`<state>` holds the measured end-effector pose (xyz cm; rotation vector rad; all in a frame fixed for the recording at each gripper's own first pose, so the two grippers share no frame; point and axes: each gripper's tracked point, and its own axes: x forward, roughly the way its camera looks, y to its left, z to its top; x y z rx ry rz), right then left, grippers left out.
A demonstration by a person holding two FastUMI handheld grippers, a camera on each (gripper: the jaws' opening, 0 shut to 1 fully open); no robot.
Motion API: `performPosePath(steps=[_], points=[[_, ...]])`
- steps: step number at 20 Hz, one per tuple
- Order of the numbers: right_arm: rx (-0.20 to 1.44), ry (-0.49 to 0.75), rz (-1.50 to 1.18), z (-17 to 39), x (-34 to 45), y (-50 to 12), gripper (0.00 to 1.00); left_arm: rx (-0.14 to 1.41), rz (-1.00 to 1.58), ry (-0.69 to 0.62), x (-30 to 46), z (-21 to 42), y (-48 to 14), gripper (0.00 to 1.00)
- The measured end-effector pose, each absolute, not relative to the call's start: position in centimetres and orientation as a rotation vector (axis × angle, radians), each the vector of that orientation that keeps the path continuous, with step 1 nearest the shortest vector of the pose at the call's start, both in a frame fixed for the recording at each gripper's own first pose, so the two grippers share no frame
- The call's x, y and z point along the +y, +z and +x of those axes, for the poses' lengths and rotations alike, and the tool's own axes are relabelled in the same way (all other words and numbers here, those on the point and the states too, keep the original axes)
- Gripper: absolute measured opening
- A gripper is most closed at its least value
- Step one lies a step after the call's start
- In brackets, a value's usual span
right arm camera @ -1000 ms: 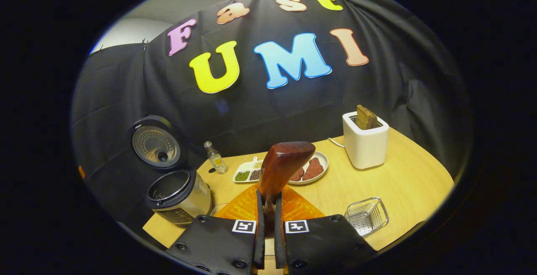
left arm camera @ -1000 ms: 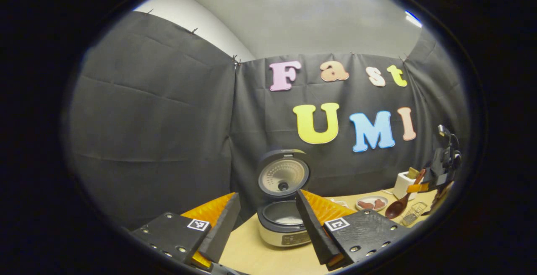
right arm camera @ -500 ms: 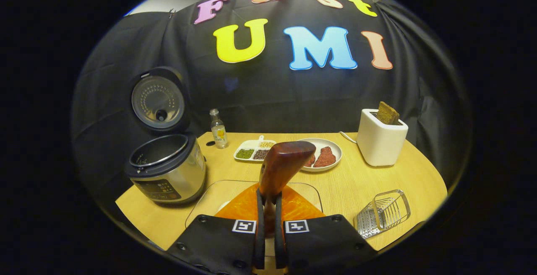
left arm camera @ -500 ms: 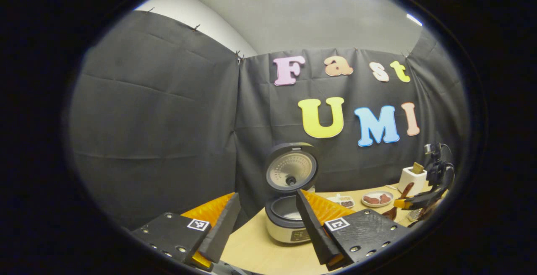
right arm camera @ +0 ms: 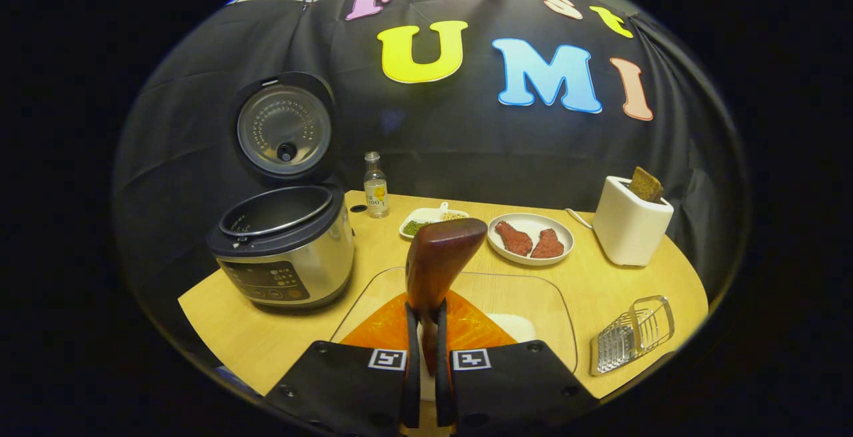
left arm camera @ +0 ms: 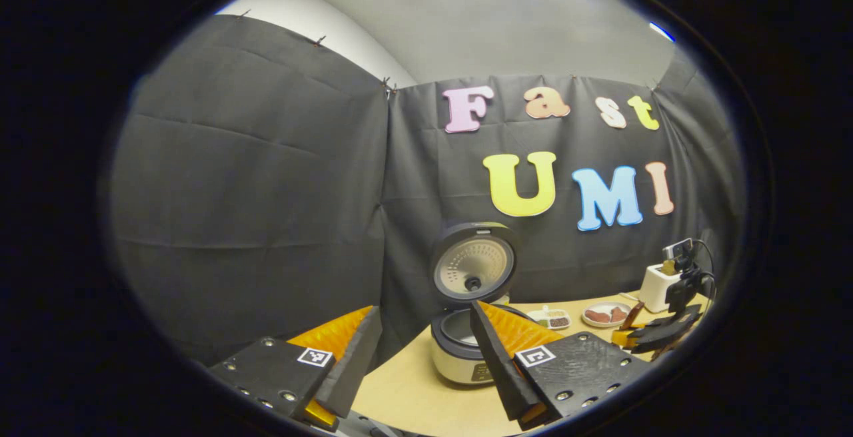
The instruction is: Close the left gripper, press the button to open the rice cooker; take a wooden spoon from the chopstick holder with the right hand, scoop a spoonful of rice and pour it into the rice cooker, then put the wooden spoon back into the chopstick holder.
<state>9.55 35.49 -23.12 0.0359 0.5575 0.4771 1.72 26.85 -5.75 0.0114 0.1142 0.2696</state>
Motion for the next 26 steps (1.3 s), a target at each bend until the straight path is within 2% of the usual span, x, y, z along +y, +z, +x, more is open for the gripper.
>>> performPosePath(steps=[4, 11, 18, 26], points=[[0.656, 0.443, 0.252, 9.6, 35.0, -23.2, 0.11, 0.112, 0.014, 0.271, 26.8, 1.7, -5.6, 0.84], [0.825, 0.278, 0.680, 11.5, 30.5, -25.2, 0.11, 0.106, 0.019, 0.264, 25.8, 1.7, -5.0, 0.82], [0.809, 0.215, 0.911, 12.9, 27.3, -23.1, 0.11, 0.099, 0.027, 0.231, 23.7, 2.5, -4.2, 0.82], [0.783, 0.235, 1.181, 14.4, 27.6, -18.1, 0.11, 0.083, 0.022, 0.203, 22.0, 2.9, -3.7, 0.82]])
